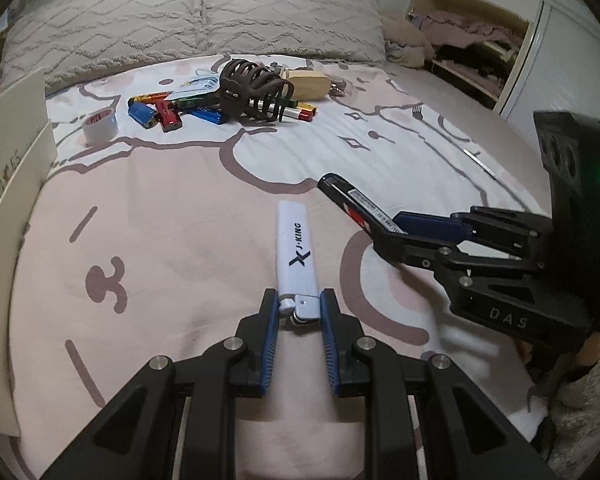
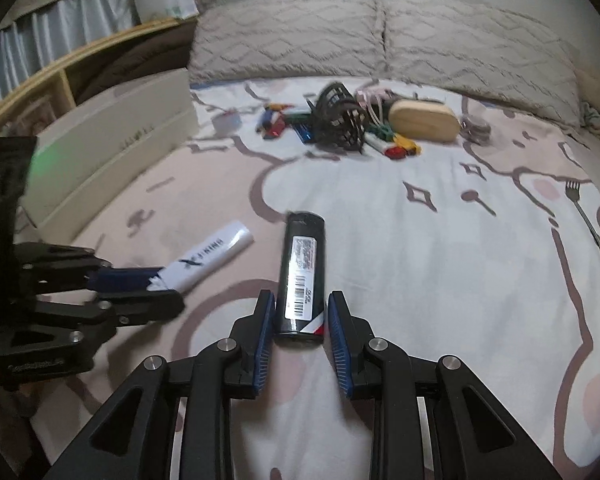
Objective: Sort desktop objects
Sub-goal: 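Lower and release the white lighter with the left tool while the right tool releases the black lighter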
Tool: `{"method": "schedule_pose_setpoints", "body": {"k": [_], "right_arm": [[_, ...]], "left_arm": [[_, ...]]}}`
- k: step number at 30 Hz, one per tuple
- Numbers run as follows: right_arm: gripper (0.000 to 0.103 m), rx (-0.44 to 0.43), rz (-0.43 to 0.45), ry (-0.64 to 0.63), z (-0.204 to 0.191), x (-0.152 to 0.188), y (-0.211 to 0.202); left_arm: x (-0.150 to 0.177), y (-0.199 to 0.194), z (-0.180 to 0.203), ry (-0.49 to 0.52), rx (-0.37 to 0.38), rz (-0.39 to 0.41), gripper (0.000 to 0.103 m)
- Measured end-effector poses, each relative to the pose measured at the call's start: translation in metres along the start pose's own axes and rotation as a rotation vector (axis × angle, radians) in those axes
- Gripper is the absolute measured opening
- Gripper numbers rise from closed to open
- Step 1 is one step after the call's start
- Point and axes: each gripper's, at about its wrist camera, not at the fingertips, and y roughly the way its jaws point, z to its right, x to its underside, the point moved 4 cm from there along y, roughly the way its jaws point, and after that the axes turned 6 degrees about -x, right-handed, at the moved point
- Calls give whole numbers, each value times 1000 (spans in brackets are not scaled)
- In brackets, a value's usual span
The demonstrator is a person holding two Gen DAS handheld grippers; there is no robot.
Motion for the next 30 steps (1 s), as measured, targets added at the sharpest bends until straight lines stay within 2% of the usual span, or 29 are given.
{"method": "schedule_pose_setpoints", "body": {"k": [3, 5, 7, 8, 14, 17, 20, 30], "right_arm": [[35, 20, -8, 1, 1, 1, 1], [60, 33, -9, -10, -1, 1, 0], [67, 54, -7, -18, -2, 1, -1], [68, 68, -8, -16, -1, 1, -1], [68, 107, -11, 82, 21, 2, -3], [68, 157, -17, 141, 36, 3, -5], [68, 147, -13, 197, 48, 4, -6], [68, 195, -15, 263, 73, -5, -5]], "left_arm": [[1, 1, 2, 31, -41, 3, 30], [2, 1, 2, 45, -68, 6, 48], [2, 1, -1, 52, -114, 7, 62], [3, 2, -3, 50, -131, 5, 64], [2, 3, -13, 19, -133, -7, 64], [2, 3, -15, 8, -139, -8, 64], [1, 2, -19, -4, -155, -4, 64], [0, 1, -39, -74, -187, -11, 64]]}}
